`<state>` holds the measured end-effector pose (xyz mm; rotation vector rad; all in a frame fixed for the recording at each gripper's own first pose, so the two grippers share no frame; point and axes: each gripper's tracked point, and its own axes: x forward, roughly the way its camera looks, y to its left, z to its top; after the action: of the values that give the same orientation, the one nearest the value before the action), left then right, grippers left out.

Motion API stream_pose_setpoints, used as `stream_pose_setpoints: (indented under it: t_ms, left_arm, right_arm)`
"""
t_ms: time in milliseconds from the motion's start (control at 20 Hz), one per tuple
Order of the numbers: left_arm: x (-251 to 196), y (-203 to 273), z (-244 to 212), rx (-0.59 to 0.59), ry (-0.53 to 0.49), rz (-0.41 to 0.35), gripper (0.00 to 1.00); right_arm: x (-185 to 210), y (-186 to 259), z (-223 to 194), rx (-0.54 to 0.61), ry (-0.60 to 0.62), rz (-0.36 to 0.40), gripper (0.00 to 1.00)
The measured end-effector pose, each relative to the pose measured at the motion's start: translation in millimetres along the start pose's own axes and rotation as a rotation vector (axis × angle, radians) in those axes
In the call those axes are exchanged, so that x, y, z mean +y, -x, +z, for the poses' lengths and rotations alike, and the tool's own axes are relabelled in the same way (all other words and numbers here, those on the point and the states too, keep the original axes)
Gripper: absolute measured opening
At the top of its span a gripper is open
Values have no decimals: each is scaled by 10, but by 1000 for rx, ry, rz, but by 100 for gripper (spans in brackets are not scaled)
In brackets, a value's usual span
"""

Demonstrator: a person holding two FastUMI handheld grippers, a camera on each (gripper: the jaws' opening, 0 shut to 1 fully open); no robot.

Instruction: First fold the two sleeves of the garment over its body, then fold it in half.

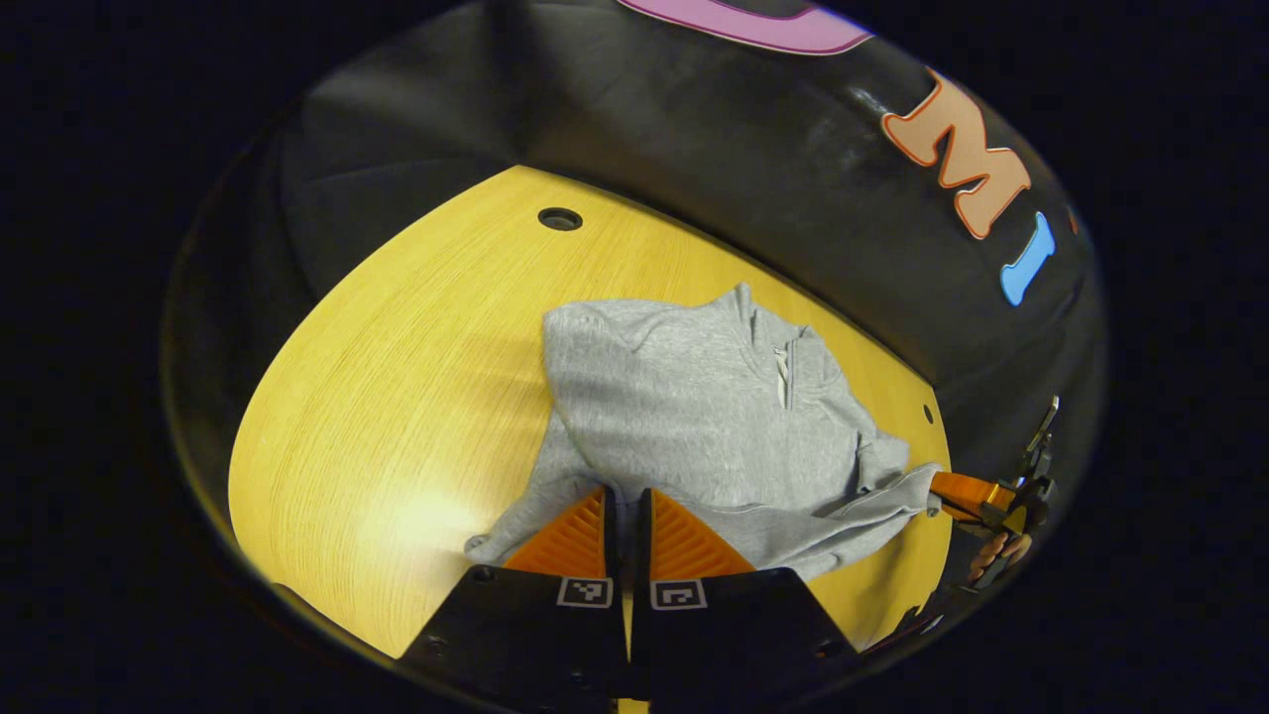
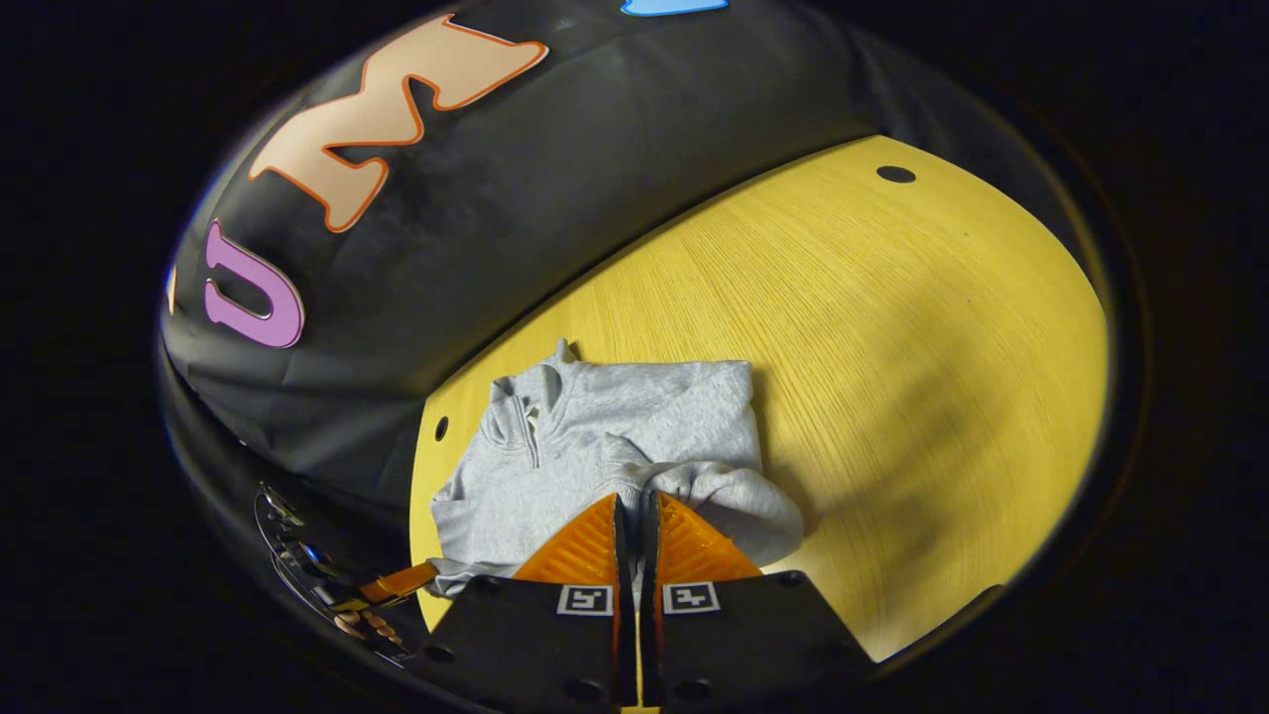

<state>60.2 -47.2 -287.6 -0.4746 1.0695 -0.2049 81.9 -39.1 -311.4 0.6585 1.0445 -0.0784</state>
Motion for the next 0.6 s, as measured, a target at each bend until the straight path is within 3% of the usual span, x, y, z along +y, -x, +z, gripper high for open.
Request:
stream_pose_setpoints:
  t_ms: [50,200,300,350,450,500,550,600]
  left_arm:
    - [4,-30,16,11,15,-5,0]
    - [66,-94,111,29,55,-6,7]
    - [161,-126,281,-27,75,35,18]
    - [233,-128,368,-62,63,63,33]
    - [278,-62,482,-113,24,110,72]
    - [296,-26,558,-142,3,134,81]
    - [283,62,631,-177,-19,147,96]
    - [287,92,730,-222,-40,164,95]
  right_arm:
    - [-1,-40,-7,3,-1,-5,9]
    - [2,-64,49,-28,14,-21,7]
    - [32,-59,228,-79,25,-35,18]
    - [74,-43,315,-105,30,-31,45]
    - [148,-25,489,-175,55,-23,100]
    - [159,49,535,-211,80,-27,96]
    - [187,121,588,-247,111,-28,93]
    - [221,203,636,-280,143,-30,98]
